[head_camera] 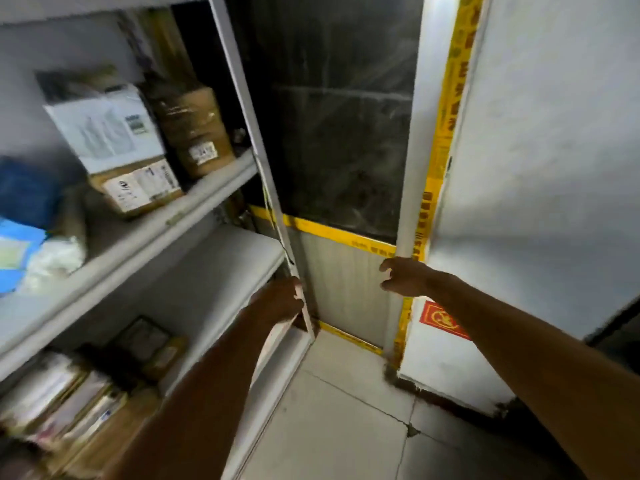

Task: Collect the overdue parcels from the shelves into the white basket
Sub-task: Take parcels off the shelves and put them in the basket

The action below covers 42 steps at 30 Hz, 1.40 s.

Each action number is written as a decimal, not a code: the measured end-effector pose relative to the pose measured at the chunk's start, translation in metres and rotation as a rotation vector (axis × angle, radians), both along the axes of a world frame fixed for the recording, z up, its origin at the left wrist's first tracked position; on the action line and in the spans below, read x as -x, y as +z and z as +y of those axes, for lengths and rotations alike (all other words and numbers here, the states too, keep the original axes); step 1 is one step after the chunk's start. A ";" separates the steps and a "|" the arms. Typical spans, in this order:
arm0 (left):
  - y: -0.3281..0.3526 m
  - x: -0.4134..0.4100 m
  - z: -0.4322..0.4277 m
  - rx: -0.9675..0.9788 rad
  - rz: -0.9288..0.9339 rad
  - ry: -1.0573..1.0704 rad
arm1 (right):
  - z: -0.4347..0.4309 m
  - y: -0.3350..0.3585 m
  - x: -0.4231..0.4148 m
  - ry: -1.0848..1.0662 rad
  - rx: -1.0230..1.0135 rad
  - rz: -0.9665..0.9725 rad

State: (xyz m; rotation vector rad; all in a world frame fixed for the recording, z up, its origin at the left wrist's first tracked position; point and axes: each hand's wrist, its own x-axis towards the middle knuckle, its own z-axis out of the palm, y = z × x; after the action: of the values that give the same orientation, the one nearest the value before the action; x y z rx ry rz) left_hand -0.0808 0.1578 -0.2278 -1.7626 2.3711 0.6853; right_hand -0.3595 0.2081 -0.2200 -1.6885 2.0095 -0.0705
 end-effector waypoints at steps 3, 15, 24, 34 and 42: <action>0.002 -0.066 0.000 0.030 -0.010 0.203 | -0.046 0.003 -0.059 0.153 0.029 -0.024; -0.014 -0.199 0.088 0.026 -0.096 0.812 | -0.124 -0.006 -0.237 0.725 -0.025 -0.067; -0.062 -0.232 0.112 -0.009 -0.047 0.930 | -0.135 -0.051 -0.319 0.836 -0.115 -0.035; -0.110 -0.241 0.065 -0.007 0.158 1.012 | -0.170 -0.102 -0.378 0.931 -0.154 0.003; -0.133 -0.239 0.015 0.034 0.180 1.169 | -0.222 -0.149 -0.422 1.005 -0.178 -0.089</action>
State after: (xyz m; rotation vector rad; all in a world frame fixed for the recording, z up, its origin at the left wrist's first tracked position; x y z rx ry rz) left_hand 0.1586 0.1724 -0.3603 -3.1217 1.1762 0.8874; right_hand 0.0623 -0.0143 -0.3694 -2.3008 0.8869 0.3593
